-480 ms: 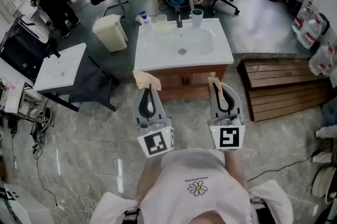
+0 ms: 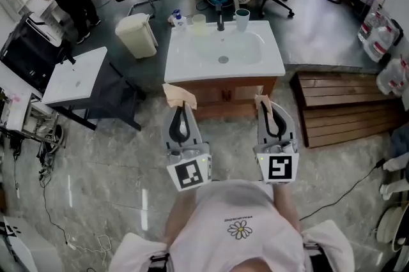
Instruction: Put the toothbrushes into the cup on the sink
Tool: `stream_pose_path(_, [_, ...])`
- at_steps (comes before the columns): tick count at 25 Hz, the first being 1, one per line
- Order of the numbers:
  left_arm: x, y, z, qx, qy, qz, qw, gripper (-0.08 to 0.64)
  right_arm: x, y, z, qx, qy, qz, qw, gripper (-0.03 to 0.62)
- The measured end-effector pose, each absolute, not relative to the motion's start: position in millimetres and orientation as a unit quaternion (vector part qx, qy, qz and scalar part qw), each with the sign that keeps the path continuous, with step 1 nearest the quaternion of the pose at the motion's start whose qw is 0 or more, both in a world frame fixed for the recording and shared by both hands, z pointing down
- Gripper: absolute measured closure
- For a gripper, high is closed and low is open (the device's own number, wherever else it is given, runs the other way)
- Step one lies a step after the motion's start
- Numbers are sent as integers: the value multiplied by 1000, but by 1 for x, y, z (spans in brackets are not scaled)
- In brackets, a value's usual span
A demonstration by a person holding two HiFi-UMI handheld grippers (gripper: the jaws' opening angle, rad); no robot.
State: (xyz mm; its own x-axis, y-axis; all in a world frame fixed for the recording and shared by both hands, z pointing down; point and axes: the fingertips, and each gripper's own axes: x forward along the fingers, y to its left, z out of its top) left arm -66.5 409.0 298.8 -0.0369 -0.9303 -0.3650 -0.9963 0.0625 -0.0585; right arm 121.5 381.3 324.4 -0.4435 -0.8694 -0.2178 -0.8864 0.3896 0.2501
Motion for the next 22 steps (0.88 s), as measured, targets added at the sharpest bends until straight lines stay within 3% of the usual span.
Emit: stream_pose_path(22, [-93, 373, 313, -669, 721, 82, 159, 529, 108, 341, 350, -521, 843, 136, 3, 566])
